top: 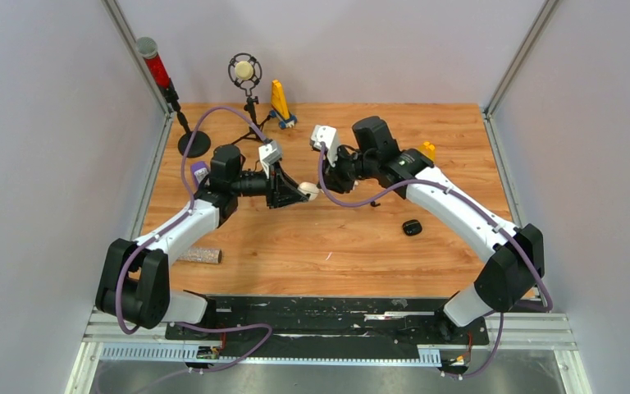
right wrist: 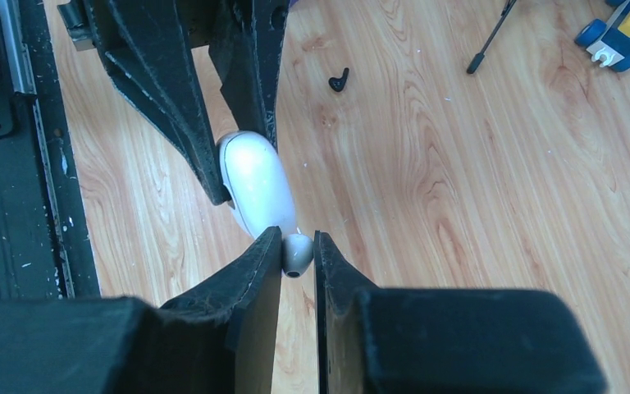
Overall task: Insert the wireless bluetooth earbuds into the charging case
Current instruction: Close the charging case.
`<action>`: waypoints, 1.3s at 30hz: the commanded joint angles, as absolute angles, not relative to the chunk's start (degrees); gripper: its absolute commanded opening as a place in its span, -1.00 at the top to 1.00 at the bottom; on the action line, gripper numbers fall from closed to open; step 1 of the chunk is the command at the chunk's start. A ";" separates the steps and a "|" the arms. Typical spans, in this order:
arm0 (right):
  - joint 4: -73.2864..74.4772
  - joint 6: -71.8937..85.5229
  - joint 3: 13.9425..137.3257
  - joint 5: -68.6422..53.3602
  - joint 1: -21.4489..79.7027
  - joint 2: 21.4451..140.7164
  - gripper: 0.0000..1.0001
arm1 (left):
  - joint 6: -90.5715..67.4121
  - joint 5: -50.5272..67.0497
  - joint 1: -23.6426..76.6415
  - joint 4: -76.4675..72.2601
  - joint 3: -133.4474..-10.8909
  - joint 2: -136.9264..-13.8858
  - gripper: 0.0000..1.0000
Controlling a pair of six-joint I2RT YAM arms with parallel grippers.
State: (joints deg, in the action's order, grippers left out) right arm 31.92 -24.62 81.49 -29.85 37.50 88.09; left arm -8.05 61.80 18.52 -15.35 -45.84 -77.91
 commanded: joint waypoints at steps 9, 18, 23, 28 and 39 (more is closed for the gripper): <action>29.40 -28.68 80.54 -24.42 41.15 88.37 0.65 | -4.74 61.96 19.67 -13.86 -48.47 -77.17 0.56; 29.58 -31.12 77.83 -20.04 44.84 87.67 0.64 | -4.58 61.70 19.62 -12.87 -49.12 -77.86 0.57; 29.47 -31.42 77.42 -18.05 45.81 87.15 0.65 | -3.84 61.26 19.62 -12.22 -49.13 -77.58 0.57; 29.08 -31.46 76.79 -17.36 46.27 85.55 0.65 | -3.79 61.27 19.66 -12.18 -49.21 -77.89 0.57; 27.33 -31.12 76.55 -13.18 48.25 86.04 0.65 | -3.79 61.41 19.69 -12.01 -49.32 -77.94 0.83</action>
State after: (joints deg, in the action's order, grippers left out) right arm 30.55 -31.27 76.71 -15.16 47.44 86.94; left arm -4.56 58.67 19.00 -8.86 -46.59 -78.28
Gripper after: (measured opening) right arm 0.196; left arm 0.347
